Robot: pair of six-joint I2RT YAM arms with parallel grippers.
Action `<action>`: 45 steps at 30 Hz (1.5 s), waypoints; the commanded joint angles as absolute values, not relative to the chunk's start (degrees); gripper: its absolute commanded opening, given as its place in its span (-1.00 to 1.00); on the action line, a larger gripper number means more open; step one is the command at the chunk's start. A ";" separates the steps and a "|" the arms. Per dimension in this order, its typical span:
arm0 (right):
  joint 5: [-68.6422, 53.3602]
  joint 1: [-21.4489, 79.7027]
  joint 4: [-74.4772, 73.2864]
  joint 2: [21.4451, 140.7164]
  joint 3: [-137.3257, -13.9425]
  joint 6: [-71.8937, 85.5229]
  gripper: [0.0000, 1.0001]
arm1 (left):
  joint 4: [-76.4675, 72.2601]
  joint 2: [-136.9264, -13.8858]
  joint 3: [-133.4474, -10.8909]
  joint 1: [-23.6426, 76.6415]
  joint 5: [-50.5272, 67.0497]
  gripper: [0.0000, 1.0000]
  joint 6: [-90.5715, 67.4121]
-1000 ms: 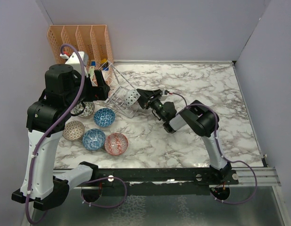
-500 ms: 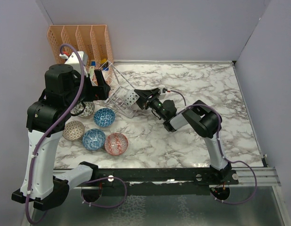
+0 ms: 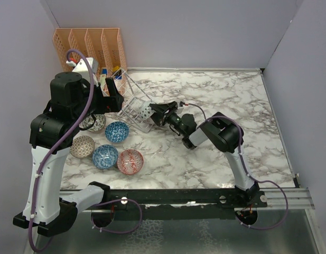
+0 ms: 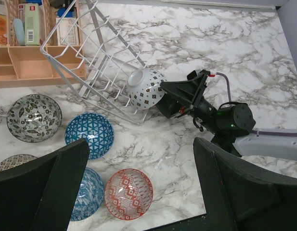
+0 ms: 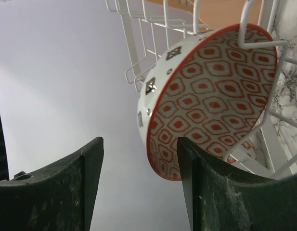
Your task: Load the bowls into the dish rack
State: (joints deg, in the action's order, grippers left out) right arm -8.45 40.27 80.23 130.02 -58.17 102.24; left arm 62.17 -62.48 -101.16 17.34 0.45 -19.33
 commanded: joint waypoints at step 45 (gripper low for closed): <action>-8.98 48.28 -13.29 91.11 -68.10 32.65 0.75 | 62.28 -60.24 -106.04 17.42 -3.69 0.98 -18.41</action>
State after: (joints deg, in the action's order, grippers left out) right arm -10.00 41.50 10.83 90.67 -58.96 56.07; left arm 62.28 -61.49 -103.22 17.34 -1.80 -19.49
